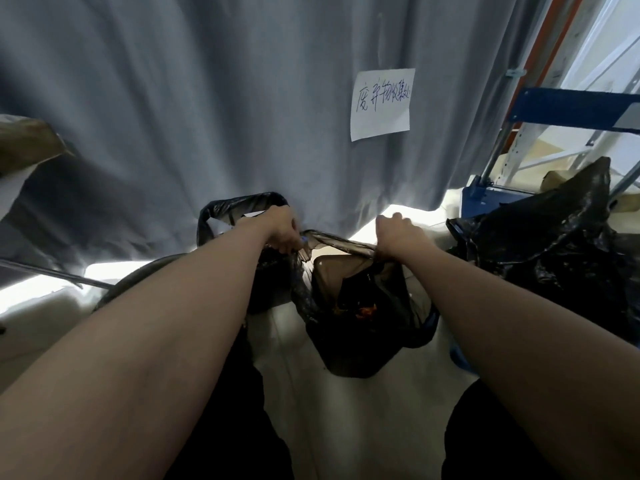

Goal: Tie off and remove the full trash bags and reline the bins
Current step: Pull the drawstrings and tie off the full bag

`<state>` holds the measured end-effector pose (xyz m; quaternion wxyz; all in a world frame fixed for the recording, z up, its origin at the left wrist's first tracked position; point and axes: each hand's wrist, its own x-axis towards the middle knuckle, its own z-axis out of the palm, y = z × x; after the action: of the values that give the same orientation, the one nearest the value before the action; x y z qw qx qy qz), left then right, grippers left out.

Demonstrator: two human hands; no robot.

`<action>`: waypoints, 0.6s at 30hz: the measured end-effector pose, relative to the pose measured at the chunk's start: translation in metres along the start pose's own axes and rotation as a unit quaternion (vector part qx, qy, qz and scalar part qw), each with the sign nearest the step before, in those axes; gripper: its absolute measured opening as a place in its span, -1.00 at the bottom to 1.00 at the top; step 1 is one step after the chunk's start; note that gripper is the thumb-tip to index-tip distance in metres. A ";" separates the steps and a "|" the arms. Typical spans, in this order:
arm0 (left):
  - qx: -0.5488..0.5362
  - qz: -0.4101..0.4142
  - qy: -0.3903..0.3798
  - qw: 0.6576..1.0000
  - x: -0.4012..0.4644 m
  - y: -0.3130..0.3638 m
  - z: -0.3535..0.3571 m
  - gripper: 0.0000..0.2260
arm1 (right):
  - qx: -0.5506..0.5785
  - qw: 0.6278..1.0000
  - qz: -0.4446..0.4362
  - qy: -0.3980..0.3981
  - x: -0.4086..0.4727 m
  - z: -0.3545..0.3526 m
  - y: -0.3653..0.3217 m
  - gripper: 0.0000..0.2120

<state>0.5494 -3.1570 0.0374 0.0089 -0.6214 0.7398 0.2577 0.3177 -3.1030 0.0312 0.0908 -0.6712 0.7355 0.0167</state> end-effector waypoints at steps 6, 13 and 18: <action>-0.060 0.009 -0.043 0.997 -0.004 -0.016 -0.002 -0.87 | 0.301 0.950 -0.002 -0.088 0.017 0.000 -0.057 -0.82; -0.136 0.005 -0.068 0.988 -0.008 -0.017 -0.004 -0.91 | 0.465 0.850 0.038 -0.246 0.015 0.015 -0.091 -0.61; -0.128 0.000 -0.051 0.991 -0.003 -0.008 0.003 -0.91 | 0.471 0.851 0.072 -0.219 0.021 0.019 -0.096 -0.71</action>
<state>0.5565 -3.1542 0.0332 -0.0329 -0.6035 0.6996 0.3812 0.4127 -3.1300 0.0184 0.5536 -0.4721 0.6624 -0.1786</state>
